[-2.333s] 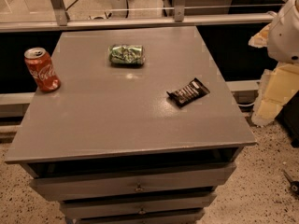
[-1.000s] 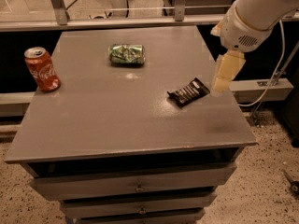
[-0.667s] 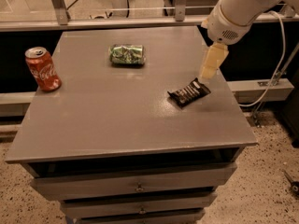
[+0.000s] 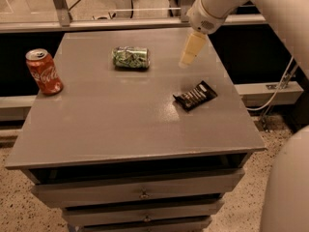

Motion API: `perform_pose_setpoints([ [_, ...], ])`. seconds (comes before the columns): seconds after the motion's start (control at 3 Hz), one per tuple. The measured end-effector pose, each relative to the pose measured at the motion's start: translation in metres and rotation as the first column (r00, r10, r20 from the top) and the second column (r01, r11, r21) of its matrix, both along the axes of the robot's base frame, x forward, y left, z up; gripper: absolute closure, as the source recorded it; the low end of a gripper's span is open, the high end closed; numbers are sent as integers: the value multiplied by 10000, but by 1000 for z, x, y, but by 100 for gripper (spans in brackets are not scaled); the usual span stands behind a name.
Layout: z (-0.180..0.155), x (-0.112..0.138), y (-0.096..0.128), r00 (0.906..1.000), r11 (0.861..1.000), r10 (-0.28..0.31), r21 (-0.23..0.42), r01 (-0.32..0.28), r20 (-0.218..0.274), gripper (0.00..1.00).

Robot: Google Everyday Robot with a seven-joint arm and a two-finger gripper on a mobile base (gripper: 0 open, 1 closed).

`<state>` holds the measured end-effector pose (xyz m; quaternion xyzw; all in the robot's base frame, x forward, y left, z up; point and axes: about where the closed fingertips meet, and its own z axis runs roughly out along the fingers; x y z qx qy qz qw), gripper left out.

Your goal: Place green can upright

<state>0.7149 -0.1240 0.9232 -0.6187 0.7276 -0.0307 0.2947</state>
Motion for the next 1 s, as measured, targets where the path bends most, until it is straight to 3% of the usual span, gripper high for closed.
perform_pose_setpoints([
  [0.33, -2, 23, 38, 9999, 9974, 98, 715, -88, -132, 0],
  [0.67, -11, 27, 97, 9960, 9862, 634, 1567, -530, -625, 0],
  [1.0, -21, 27, 128, 9913, 9781, 904, 1958, -703, -960, 0],
])
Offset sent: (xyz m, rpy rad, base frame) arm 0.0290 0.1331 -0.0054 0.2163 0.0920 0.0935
